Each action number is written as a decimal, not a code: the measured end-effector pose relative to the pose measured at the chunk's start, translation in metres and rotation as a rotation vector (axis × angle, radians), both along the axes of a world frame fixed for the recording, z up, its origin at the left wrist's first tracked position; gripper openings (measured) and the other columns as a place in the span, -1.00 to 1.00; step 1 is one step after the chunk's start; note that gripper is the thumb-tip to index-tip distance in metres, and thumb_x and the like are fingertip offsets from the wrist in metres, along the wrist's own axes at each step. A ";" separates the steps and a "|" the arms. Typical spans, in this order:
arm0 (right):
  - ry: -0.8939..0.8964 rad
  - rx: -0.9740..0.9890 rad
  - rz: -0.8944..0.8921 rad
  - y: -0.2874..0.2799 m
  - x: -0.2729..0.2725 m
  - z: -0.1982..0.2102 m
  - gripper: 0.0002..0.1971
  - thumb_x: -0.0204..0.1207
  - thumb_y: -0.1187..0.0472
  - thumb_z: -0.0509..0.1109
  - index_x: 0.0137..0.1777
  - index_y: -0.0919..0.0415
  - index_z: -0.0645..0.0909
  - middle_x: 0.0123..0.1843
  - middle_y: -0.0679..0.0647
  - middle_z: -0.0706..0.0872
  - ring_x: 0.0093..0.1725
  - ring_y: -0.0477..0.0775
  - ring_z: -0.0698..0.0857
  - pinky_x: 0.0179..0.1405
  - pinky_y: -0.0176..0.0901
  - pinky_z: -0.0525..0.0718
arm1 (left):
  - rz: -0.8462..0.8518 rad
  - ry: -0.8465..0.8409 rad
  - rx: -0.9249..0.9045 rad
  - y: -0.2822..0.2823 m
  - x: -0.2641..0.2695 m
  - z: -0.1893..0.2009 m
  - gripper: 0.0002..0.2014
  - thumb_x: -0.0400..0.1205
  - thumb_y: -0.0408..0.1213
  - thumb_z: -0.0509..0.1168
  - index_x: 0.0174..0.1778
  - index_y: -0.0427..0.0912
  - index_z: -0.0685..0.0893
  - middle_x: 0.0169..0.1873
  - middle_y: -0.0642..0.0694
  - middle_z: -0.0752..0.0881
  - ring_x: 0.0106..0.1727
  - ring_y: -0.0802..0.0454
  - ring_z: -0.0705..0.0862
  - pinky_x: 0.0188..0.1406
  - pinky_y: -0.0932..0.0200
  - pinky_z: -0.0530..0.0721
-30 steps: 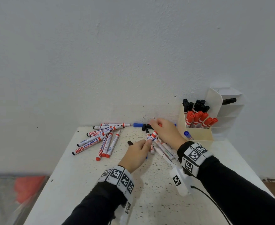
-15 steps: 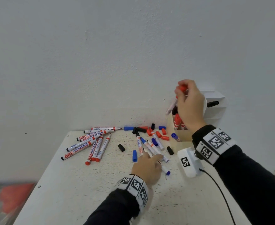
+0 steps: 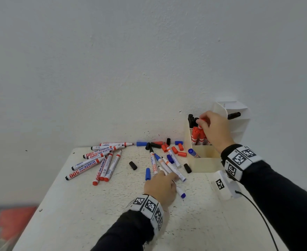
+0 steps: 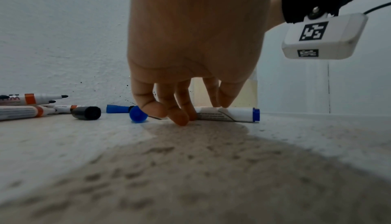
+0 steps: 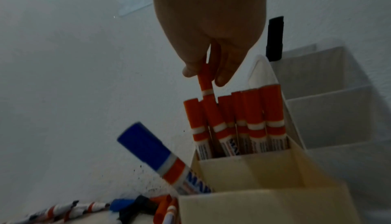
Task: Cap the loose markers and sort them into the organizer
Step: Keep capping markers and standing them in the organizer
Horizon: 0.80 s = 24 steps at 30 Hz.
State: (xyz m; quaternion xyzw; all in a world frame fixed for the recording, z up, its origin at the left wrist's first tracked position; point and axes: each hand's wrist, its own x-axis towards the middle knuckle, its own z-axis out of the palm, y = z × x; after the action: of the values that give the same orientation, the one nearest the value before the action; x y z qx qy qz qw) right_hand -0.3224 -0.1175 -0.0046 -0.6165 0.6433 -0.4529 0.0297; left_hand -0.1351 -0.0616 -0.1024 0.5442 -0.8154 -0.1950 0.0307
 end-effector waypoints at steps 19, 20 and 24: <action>0.321 0.022 -0.122 0.004 0.021 -0.004 -0.77 0.61 0.20 0.17 0.07 0.17 0.66 0.12 0.08 0.65 0.17 0.15 0.47 0.11 -0.01 0.34 | 0.151 0.092 0.106 -0.004 -0.004 0.007 -0.80 0.62 -0.16 0.25 0.13 -0.10 0.53 0.15 -0.09 0.52 0.00 0.05 0.54 0.03 0.17 0.59; 0.315 -0.040 -0.091 0.005 0.026 -0.002 -0.79 0.60 0.21 0.19 0.04 0.19 0.67 0.08 0.11 0.66 0.13 0.14 0.49 0.10 0.00 0.42 | 0.176 0.106 0.110 -0.005 -0.003 0.008 -0.80 0.61 -0.20 0.25 0.13 -0.12 0.53 0.15 -0.10 0.53 0.03 0.03 0.56 0.07 0.16 0.61; 0.150 -0.174 0.100 0.011 0.052 0.007 -0.83 0.57 0.31 0.23 0.00 0.28 0.67 -0.03 0.10 0.63 -0.05 -0.01 0.57 -0.03 -0.27 0.53 | 0.293 0.172 0.074 -0.002 0.006 0.013 -0.81 0.58 -0.19 0.23 0.07 -0.13 0.51 -0.03 -0.06 0.53 -0.13 0.06 0.57 -0.11 0.19 0.64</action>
State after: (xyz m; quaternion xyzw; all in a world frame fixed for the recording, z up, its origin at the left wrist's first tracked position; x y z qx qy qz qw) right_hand -0.2700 -0.1061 0.0022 -0.6803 0.5704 -0.4577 -0.0493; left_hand -0.1287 -0.0640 -0.0894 0.6393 -0.7140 -0.2643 0.1082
